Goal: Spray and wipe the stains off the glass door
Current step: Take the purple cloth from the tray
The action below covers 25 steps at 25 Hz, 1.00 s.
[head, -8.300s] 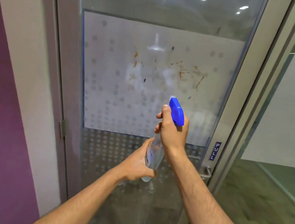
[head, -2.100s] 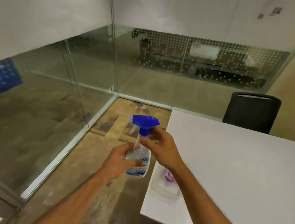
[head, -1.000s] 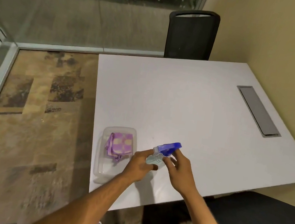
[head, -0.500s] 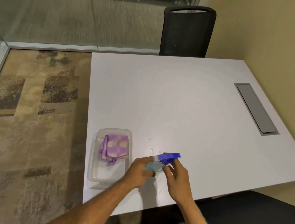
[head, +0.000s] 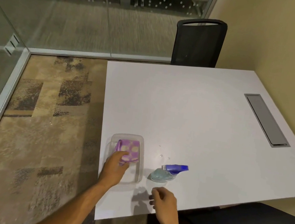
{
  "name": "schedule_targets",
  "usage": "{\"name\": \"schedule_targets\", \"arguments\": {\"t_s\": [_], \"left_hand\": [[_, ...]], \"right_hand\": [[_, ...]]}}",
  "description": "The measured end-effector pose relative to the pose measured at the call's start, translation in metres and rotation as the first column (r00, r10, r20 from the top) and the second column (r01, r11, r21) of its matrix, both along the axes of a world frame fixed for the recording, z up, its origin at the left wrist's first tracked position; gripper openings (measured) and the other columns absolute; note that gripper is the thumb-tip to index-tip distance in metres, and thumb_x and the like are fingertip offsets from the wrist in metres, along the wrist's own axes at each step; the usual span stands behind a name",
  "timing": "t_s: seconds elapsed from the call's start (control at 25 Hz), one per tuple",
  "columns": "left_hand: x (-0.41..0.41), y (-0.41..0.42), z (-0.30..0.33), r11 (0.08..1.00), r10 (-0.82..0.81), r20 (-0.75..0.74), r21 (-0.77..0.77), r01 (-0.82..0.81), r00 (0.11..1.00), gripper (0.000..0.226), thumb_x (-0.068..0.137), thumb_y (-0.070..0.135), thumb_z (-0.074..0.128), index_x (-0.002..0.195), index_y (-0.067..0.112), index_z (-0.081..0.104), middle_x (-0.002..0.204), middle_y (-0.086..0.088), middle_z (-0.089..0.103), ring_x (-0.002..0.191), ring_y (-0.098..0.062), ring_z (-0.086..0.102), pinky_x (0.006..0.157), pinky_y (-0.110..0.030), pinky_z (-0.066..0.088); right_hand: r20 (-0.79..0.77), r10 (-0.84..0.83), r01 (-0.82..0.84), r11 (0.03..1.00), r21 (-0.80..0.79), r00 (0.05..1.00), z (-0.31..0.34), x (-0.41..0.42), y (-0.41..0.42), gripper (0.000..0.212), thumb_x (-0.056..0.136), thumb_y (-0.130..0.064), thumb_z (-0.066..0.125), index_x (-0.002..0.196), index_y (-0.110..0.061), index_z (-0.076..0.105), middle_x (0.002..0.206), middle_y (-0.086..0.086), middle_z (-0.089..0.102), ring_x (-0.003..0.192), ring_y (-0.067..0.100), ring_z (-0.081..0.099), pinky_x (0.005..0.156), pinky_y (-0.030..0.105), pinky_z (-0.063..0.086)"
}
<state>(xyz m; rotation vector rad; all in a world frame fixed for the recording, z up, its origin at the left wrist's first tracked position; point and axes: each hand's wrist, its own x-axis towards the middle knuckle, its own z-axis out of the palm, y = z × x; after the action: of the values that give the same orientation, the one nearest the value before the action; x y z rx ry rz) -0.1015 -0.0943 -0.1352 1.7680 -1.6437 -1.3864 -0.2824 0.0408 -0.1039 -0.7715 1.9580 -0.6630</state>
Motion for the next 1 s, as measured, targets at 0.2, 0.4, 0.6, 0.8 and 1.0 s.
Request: {"name": "schedule_targets", "arguments": {"t_s": [0.2,0.4,0.6,0.8,1.0], "left_hand": [[0.015,-0.026,-0.001,0.998,0.041,0.011,0.036,-0.041,0.999,0.056,0.1,0.003,0.066,0.153,0.008,0.05,0.15,-0.007,0.053,0.136,-0.024,0.054,0.105,-0.024,0.045],[0.001,-0.047,-0.01,0.961,0.081,-0.159,0.273,-0.035,0.984,0.066,0.106,0.003,0.054,0.165,0.016,0.03,0.16,-0.008,0.047,0.145,-0.03,0.05,0.119,-0.043,0.047],[-0.01,-0.056,-0.017,0.88,0.267,-0.248,0.457,-0.131,0.931,0.07,0.11,0.029,0.053,0.168,0.032,0.015,0.164,0.002,0.039,0.136,-0.018,0.05,0.11,-0.037,0.047],[-0.011,-0.056,-0.035,0.808,0.403,-0.264,0.552,-0.206,0.876,0.056,0.112,0.047,0.038,0.165,0.029,0.033,0.162,-0.003,0.047,0.149,-0.029,0.045,0.117,-0.041,0.038],[-0.003,-0.05,-0.037,0.818,0.427,-0.349,0.543,-0.192,0.834,0.055,0.11,0.055,0.031,0.143,0.025,0.062,0.129,0.002,0.072,0.115,-0.009,0.067,0.088,-0.014,0.049]], "right_hand": [[-0.089,0.234,-0.247,0.949,-0.194,0.968,-0.002,0.043,-0.043,0.022,0.096,-0.019,0.06,0.114,-0.021,0.072,0.103,-0.009,0.075,0.091,0.002,0.069,0.082,0.015,0.053],[-0.224,0.36,-0.402,0.897,-0.185,0.906,-0.032,0.058,-0.101,0.05,0.101,-0.023,0.056,0.149,-0.013,0.044,0.152,0.004,0.05,0.137,0.021,0.049,0.116,0.028,0.036],[-0.377,0.548,-0.599,0.8,-0.024,0.747,-0.088,0.071,-0.137,0.088,0.101,-0.036,0.056,0.16,-0.017,-0.006,0.169,0.008,-0.012,0.157,0.028,-0.011,0.12,0.029,-0.006],[-0.446,0.657,-0.663,0.729,0.17,0.608,-0.12,0.075,-0.147,0.093,0.101,-0.053,0.048,0.158,-0.022,-0.019,0.167,0.009,-0.025,0.153,0.033,-0.021,0.125,0.046,-0.002],[-0.34,0.521,-0.57,0.819,-0.059,0.783,-0.099,0.07,-0.144,0.054,0.109,-0.028,0.038,0.16,-0.026,0.02,0.166,0.005,0.027,0.151,0.027,0.03,0.121,0.04,0.034]]}}
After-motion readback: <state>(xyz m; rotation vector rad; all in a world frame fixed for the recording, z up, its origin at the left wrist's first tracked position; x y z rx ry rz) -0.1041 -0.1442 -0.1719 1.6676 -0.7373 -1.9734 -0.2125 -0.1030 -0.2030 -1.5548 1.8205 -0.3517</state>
